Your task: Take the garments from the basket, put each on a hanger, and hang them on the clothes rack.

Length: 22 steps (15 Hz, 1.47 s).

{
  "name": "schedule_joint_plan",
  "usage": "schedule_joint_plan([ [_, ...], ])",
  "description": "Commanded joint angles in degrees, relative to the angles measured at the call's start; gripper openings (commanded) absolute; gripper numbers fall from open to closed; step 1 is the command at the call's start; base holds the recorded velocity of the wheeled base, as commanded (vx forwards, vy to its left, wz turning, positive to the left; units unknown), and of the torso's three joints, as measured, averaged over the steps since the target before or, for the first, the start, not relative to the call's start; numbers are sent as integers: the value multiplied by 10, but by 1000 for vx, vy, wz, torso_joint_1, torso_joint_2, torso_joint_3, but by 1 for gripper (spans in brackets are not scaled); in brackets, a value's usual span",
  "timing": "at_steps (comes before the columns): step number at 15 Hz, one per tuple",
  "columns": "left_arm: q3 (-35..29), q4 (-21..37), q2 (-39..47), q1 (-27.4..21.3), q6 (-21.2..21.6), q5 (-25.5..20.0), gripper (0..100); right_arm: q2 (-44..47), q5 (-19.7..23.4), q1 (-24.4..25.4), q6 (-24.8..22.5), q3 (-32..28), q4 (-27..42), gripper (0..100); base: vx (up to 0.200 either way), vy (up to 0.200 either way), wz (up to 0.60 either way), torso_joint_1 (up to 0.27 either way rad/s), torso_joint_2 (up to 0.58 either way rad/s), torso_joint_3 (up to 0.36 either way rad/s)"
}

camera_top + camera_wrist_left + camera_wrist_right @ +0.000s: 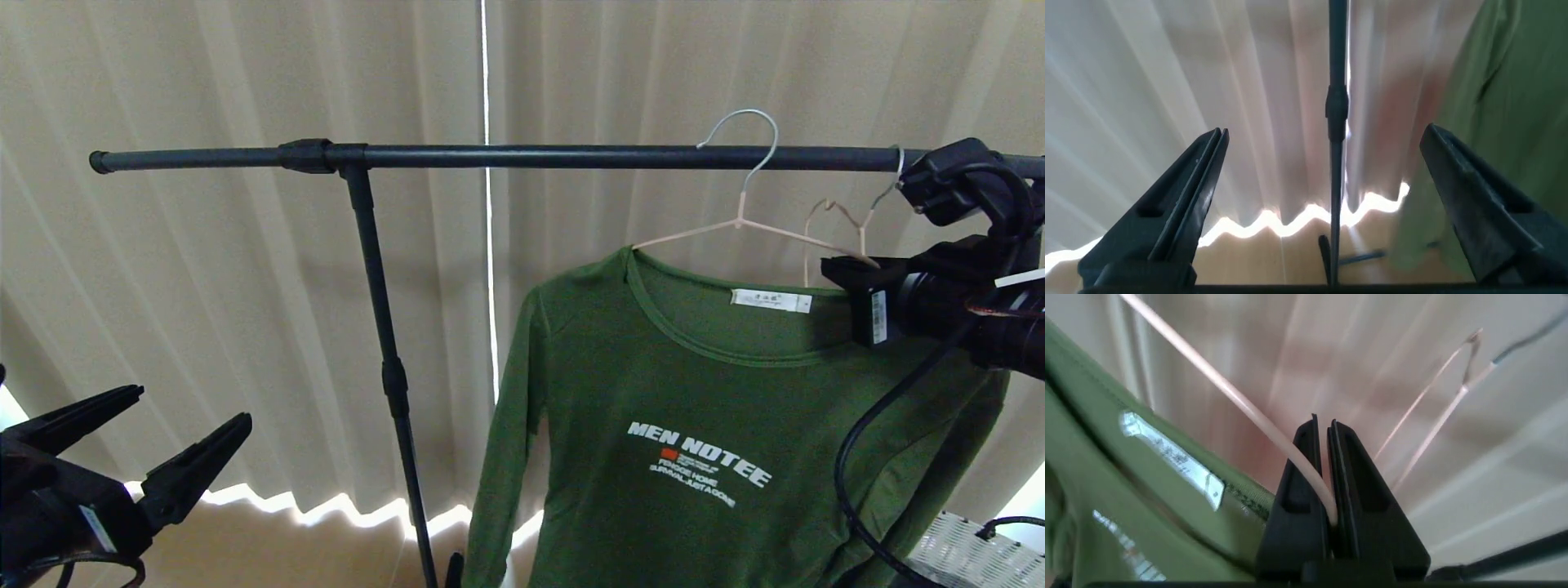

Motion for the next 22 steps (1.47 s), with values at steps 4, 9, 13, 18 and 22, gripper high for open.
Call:
schedule_joint_plan([
  [4,-1,0,-4,0,0,0,100,42,-61,-1,0,-35,-4,0,0,0,0,0,0,0],
  [9,1,0,-5,-1,0,0,100,123,-159,2,-1,-103,-3,0,0,0,0,0,0,0],
  [13,2,0,-6,-1,0,0,100,137,-169,19,-2,-107,-1,0,0,0,0,0,0,0],
  [18,4,0,-6,-2,0,0,100,136,-169,61,-3,-96,0,0,0,0,0,0,0,0],
  [22,6,0,-7,-2,2,0,100,130,-169,90,-4,-86,-1,0,0,0,0,0,0,0],
])
